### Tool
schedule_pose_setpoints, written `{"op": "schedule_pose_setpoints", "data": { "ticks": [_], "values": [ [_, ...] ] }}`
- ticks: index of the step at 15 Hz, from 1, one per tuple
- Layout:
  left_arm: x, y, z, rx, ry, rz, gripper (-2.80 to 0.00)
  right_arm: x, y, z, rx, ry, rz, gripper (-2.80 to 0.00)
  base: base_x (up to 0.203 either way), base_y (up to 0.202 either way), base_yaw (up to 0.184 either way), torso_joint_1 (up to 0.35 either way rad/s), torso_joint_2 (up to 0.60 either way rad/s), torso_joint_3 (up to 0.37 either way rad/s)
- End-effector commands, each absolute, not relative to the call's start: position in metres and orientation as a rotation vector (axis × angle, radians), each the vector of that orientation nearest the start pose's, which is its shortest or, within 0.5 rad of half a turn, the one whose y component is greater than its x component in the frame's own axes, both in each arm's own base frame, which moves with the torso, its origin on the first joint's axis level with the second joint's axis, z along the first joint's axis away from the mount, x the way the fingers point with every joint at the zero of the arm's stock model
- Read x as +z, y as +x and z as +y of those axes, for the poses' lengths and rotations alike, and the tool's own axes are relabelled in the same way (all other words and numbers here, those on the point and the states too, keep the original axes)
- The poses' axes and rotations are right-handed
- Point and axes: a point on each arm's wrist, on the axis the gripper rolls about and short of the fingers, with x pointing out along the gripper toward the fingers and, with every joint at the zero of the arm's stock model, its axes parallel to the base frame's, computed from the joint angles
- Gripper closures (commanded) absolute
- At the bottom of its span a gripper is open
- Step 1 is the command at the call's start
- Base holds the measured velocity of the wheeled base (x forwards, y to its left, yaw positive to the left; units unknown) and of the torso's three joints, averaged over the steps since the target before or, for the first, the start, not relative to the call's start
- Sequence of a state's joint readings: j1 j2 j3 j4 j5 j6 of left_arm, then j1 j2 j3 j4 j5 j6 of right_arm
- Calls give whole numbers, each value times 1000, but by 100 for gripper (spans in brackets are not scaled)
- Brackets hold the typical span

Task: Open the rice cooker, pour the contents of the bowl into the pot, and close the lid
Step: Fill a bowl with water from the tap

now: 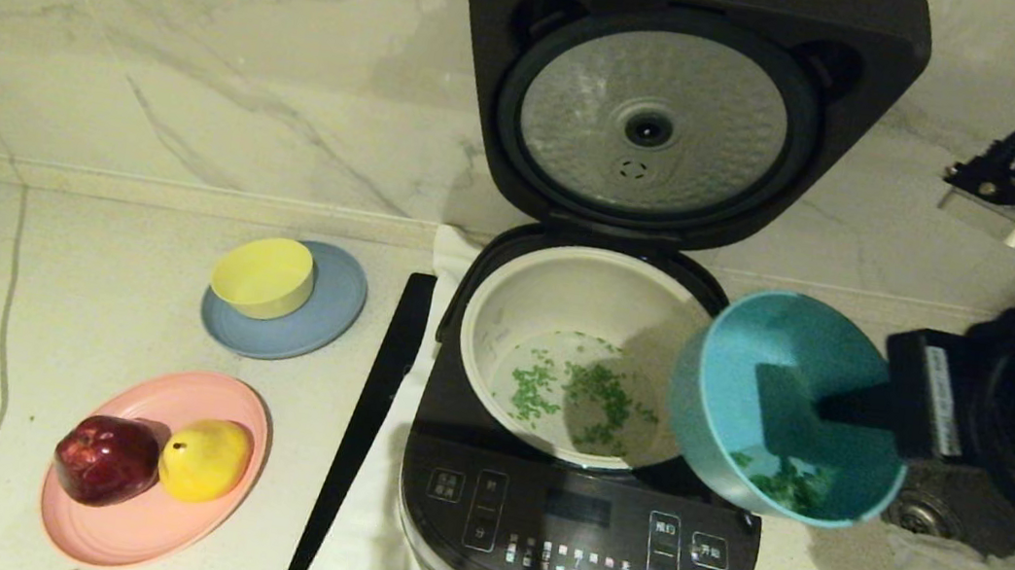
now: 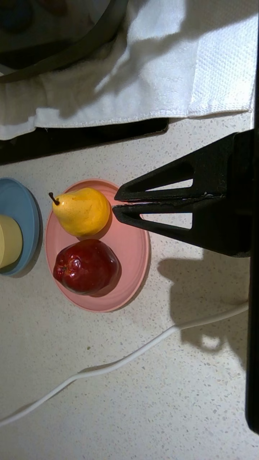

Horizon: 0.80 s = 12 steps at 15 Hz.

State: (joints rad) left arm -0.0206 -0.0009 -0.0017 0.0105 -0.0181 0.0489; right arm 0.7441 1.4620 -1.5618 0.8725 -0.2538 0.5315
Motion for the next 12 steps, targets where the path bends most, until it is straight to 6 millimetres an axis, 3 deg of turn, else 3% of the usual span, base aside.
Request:
{"op": "schedule_pose_setpoints", "data": {
  "ticks": [1,7,12],
  "values": [
    [75,-23,0,-40,49,7,0,323,137,95,200,180,804,0,0,0,0,0,0,0],
    [75,-23,0,-39,49,7,0,299,138,19,-85,336,868,0,0,0,0,0,0,0],
    [75,-23,0,-39,49,7,0,281,164,-41,-313,531,898,0,0,0,0,0,0,0]
  ]
}}
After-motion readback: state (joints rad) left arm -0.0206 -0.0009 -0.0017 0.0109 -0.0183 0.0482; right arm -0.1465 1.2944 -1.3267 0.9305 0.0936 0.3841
